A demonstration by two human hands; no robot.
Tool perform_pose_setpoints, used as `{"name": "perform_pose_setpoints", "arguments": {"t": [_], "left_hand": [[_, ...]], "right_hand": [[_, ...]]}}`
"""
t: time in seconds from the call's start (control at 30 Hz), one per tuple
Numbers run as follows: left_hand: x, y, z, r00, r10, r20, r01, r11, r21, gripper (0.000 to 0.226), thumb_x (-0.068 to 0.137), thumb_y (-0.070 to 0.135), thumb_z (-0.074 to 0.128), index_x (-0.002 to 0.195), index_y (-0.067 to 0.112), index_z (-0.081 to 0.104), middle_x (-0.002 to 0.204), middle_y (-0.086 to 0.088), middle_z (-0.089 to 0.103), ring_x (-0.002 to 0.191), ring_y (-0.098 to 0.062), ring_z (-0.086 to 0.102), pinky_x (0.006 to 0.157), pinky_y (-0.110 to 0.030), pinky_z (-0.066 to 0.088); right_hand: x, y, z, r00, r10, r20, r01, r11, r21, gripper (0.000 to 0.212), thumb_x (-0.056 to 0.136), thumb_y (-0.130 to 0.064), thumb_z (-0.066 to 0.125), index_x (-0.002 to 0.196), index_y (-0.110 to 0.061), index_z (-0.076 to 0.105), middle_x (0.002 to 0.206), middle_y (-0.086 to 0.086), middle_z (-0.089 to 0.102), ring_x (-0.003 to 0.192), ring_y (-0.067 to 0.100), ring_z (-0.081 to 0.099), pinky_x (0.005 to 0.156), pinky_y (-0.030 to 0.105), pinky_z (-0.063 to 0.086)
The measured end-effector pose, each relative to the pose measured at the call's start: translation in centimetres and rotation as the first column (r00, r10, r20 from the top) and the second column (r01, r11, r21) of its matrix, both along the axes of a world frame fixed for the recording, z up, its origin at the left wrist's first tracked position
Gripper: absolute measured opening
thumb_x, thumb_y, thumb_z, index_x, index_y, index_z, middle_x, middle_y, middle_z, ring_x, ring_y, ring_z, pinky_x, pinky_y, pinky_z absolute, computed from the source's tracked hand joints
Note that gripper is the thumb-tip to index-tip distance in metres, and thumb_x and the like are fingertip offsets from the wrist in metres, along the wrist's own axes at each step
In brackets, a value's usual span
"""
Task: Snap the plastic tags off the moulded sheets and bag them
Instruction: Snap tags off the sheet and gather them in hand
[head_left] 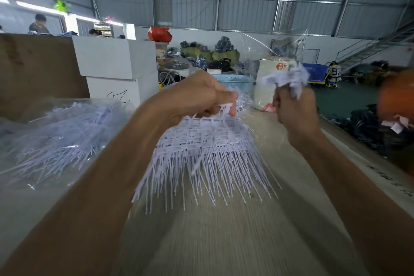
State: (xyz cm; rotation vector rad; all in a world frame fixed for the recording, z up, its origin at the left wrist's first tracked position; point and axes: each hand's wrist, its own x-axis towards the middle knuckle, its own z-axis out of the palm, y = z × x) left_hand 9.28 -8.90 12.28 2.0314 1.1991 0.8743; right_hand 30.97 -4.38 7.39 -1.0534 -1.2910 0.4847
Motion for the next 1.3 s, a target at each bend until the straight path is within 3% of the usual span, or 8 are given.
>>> {"name": "perform_pose_setpoints", "arguments": {"t": [0.1,0.27,0.47,0.63,0.77,0.93,1.07,1.3], "left_hand": [[0.0,0.1,0.5,0.996,0.061,0.06,-0.069,0.989,0.129,0.023,0.102,0.022,0.057,0.1,0.018,0.079,0.055,0.021,0.061,0.048,0.009,0.051,0.049,-0.008,0.04],[0.2,0.0,0.0,0.998,0.048,-0.047,-0.041,0.989,0.14,0.033,0.097,0.005,0.061,0.126,0.02,0.07,0.112,0.004,0.073,0.084,0.0,0.067,0.079,-0.02,0.053],[0.3,-0.3,-0.1,0.994,-0.017,0.111,-0.011,0.97,0.243,0.012,0.09,0.003,0.072,0.101,0.005,0.067,0.08,-0.005,0.077,0.085,-0.02,0.075,0.077,-0.03,0.059],[0.6,0.0,-0.3,0.995,0.068,0.067,-0.089,0.913,0.397,0.011,0.085,0.007,0.078,0.09,0.001,0.071,0.082,-0.008,0.073,0.064,-0.018,0.071,0.062,-0.027,0.059],[0.1,0.7,-0.4,0.987,0.16,0.031,-0.157,0.887,0.434,0.015,0.082,0.02,0.082,0.087,0.012,0.07,0.082,0.001,0.072,0.058,-0.015,0.071,0.064,-0.036,0.061],[0.7,1.3,-0.7,0.948,0.31,-0.066,-0.241,0.841,0.484,0.025,0.096,0.047,0.062,0.089,0.023,0.065,0.091,0.005,0.072,0.086,-0.013,0.068,0.088,-0.044,0.056],[1.5,1.3,-0.9,0.902,0.427,-0.053,-0.318,0.743,0.589,0.034,0.104,0.042,0.048,0.083,0.018,0.06,0.065,0.001,0.059,0.059,-0.016,0.055,0.069,-0.038,0.055],[0.8,1.3,-0.5,0.951,0.309,0.018,-0.288,0.86,0.422,0.048,0.103,0.032,0.056,0.073,-0.006,0.055,0.058,-0.004,0.039,0.056,-0.018,0.044,0.074,-0.042,0.056]], "right_hand": [[1.3,0.5,-0.3,0.938,0.168,-0.302,-0.218,0.966,-0.139,0.029,0.105,-0.022,0.051,0.077,-0.018,0.056,0.055,-0.009,0.039,0.046,0.007,0.028,0.043,0.023,0.023],[-1.0,0.1,-0.4,0.882,0.369,-0.295,-0.412,0.906,-0.1,0.014,0.099,-0.005,0.056,0.095,-0.012,0.068,0.059,-0.005,0.031,0.049,0.008,0.027,0.045,0.02,0.029],[-2.6,-1.5,0.5,0.832,0.392,-0.392,-0.438,0.898,-0.032,0.025,0.102,-0.005,0.049,0.113,-0.01,0.071,0.051,-0.007,0.027,0.043,0.008,0.02,0.039,0.02,0.021],[-3.0,-2.3,0.5,0.803,0.561,-0.202,-0.595,0.777,-0.205,0.029,0.097,-0.036,0.064,0.077,-0.016,0.058,0.061,-0.003,0.039,0.045,0.008,0.024,0.041,0.021,0.022],[-3.0,-2.3,0.2,0.841,0.538,0.054,-0.523,0.835,-0.171,0.042,0.093,-0.037,0.069,0.095,0.005,0.063,0.058,-0.006,0.035,0.049,0.009,0.026,0.045,0.023,0.025],[-2.7,-2.3,0.9,0.803,0.589,-0.093,-0.596,0.795,-0.114,0.024,0.099,-0.027,0.062,0.086,-0.008,0.065,0.06,-0.003,0.032,0.046,0.008,0.024,0.042,0.019,0.026],[-2.5,-2.3,0.5,0.78,0.6,-0.181,-0.623,0.772,-0.127,0.024,0.099,-0.03,0.062,0.082,-0.011,0.065,0.062,-0.003,0.028,0.047,0.008,0.022,0.041,0.018,0.027],[-2.2,-3.0,0.9,0.836,0.538,0.112,-0.53,0.843,-0.092,0.018,0.095,-0.027,0.069,0.082,-0.015,0.063,0.051,-0.013,0.043,0.045,0.004,0.032,0.044,0.018,0.032]]}}
